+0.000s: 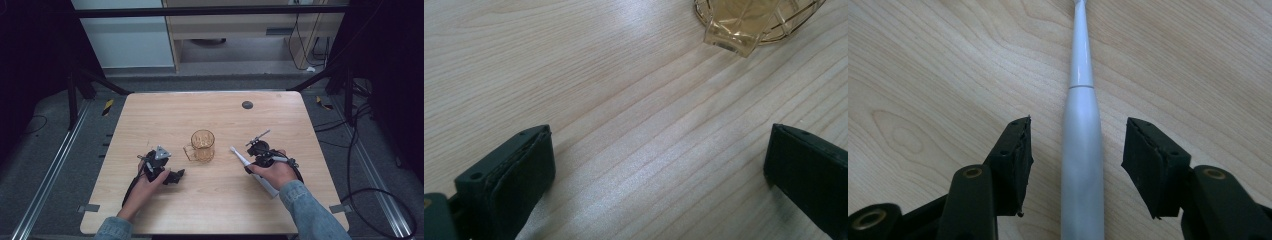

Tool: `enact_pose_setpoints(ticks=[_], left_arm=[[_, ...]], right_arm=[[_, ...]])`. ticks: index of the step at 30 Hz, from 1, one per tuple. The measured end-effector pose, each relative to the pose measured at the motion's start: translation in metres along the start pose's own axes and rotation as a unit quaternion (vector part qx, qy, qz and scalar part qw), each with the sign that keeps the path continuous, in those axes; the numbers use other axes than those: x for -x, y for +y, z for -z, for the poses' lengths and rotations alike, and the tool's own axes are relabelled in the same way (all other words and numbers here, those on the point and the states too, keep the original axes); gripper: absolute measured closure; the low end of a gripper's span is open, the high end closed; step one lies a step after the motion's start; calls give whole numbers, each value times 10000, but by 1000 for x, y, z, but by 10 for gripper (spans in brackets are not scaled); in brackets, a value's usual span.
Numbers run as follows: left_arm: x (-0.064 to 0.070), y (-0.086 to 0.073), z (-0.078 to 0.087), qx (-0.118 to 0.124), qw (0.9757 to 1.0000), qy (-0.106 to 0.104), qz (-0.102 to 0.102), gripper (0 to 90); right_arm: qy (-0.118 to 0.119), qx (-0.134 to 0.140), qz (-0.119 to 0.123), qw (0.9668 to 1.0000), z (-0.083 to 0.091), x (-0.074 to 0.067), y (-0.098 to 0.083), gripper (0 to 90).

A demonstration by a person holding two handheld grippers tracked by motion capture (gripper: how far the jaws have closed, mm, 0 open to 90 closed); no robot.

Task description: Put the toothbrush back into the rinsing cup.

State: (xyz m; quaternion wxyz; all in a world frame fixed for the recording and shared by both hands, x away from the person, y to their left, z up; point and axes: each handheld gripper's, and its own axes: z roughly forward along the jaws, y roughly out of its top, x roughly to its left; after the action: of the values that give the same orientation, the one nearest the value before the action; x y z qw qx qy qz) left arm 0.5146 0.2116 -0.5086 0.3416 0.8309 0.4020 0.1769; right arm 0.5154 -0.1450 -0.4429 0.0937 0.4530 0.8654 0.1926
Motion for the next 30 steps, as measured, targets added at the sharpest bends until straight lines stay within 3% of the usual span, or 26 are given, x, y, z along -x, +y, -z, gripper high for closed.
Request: enact_pose_setpoints(ticks=[4,14,30], left_arm=[[0,0,0,0,10000,0,-1,0],[0,0,0,0,10000,0,0,0],[0,0,0,0,10000,0,-1,0]], right_arm=[[-86,-101,-53,9999,-6,3,2,451],[-28,-320,-128,9994,-19,7,3,478],[-8,-545,19,9985,-31,4,4,610]])
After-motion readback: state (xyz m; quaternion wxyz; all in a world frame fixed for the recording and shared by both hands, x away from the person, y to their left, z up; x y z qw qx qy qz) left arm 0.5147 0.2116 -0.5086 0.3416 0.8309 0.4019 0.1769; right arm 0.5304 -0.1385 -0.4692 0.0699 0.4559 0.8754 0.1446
